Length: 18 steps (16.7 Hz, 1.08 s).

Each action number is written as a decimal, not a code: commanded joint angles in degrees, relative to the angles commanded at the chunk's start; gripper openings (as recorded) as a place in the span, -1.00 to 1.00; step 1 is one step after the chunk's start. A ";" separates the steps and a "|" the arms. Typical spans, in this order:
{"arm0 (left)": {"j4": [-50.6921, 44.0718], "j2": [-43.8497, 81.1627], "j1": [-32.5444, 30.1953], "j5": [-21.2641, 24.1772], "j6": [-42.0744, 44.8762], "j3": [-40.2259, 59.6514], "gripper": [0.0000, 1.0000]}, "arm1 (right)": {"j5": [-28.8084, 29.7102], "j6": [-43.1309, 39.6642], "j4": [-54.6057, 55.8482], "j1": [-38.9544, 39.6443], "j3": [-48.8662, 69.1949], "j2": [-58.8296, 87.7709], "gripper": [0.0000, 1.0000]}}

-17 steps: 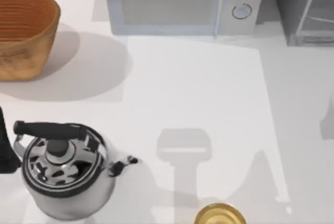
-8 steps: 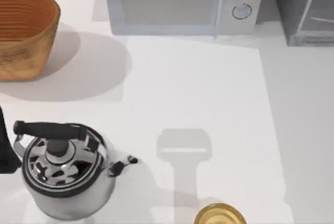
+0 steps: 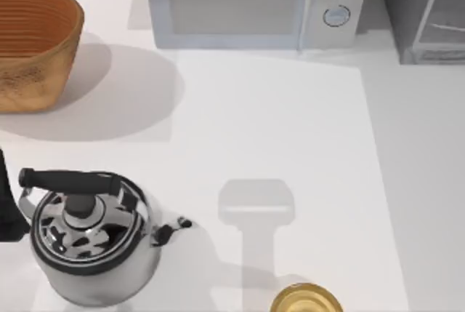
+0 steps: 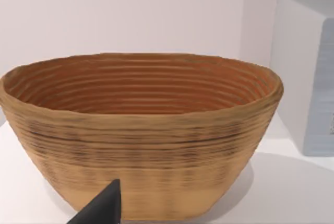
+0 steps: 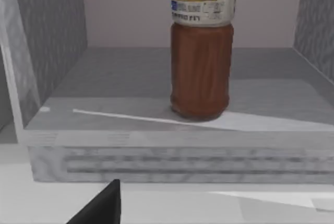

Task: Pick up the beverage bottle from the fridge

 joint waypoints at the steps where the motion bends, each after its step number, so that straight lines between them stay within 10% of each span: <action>1: 0.00 0.00 0.00 0.00 0.00 0.00 1.00 | 0.10 -0.01 -0.14 0.24 -0.23 -0.14 1.00; 18: 0.00 0.00 0.00 0.00 0.00 0.00 1.00 | 16.41 -0.39 -28.60 15.59 44.76 16.61 1.00</action>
